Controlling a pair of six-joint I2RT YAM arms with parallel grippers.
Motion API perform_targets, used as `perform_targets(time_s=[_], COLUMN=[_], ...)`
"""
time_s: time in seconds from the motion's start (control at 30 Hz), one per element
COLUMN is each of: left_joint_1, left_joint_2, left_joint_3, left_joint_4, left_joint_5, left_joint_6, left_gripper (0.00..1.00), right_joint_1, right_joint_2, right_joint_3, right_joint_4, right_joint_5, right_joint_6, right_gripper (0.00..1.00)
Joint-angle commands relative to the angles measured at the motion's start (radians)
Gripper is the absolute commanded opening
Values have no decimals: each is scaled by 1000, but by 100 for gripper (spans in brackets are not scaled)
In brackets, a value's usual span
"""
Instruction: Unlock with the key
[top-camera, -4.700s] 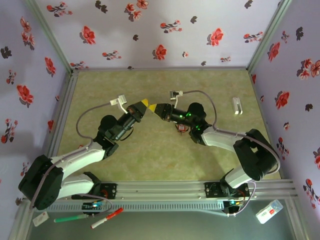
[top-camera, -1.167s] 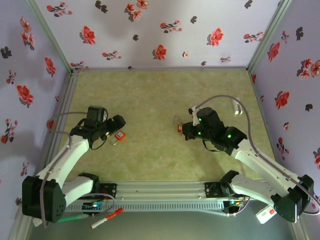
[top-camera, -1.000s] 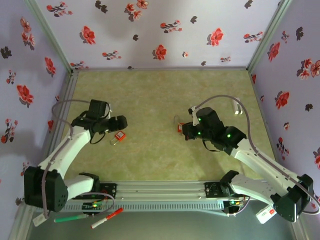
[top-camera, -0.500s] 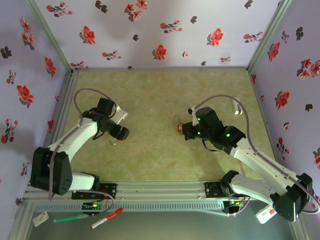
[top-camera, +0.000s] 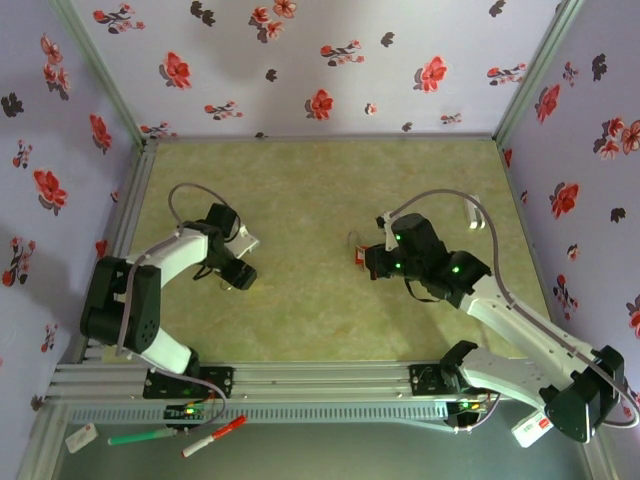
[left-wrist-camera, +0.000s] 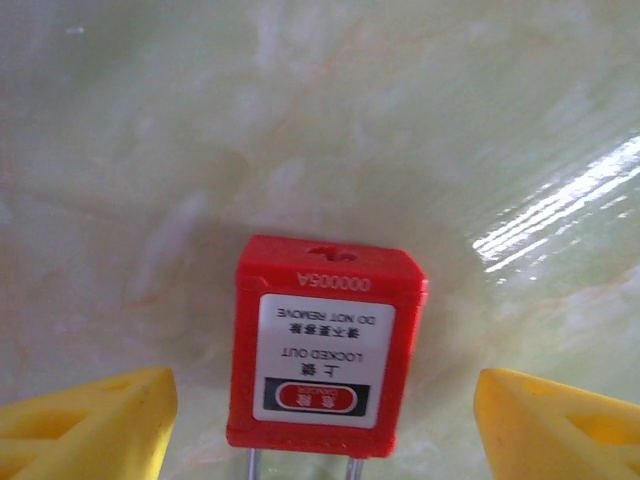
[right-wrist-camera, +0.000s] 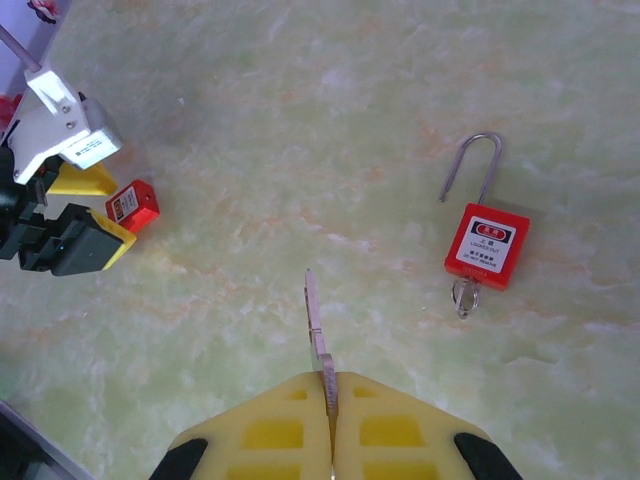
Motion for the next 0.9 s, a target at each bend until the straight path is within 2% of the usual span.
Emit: perform_targets(time_s=[0.0, 0.13, 0.27, 0.4, 0.6, 0.73, 0.87], left_joint_1=[6, 7, 8, 5, -10, -33, -79], left_joint_2=[39, 56, 53, 56, 53, -5, -162], left_joint_3=[1, 6, 9, 13, 25, 20, -13], left_joint_4=[-5, 0, 5, 8, 9, 23, 90], left_joint_5=[-31, -36, -32, -13, 30, 71, 135], left_joint_6=[22, 22, 20, 13, 13, 10, 27], left_gripper=[75, 70, 60, 57, 41, 35, 29], right_joint_1=[-9, -15, -21, -24, -26, -31, -46], right_joint_2=[-25, -31, -30, -29, -30, -24, -25], right_joint_3=[-13, -17, -16, -15, -19, -21, -28], right_joint_4=[3, 2, 5, 5, 5, 5, 12], right_joint_5=[-3, -4, -10, -16, -16, -31, -85], right_joint_6=[-22, -22, -21, -19, -20, -14, 0], right_gripper=[0, 0, 0, 0, 0, 0, 0])
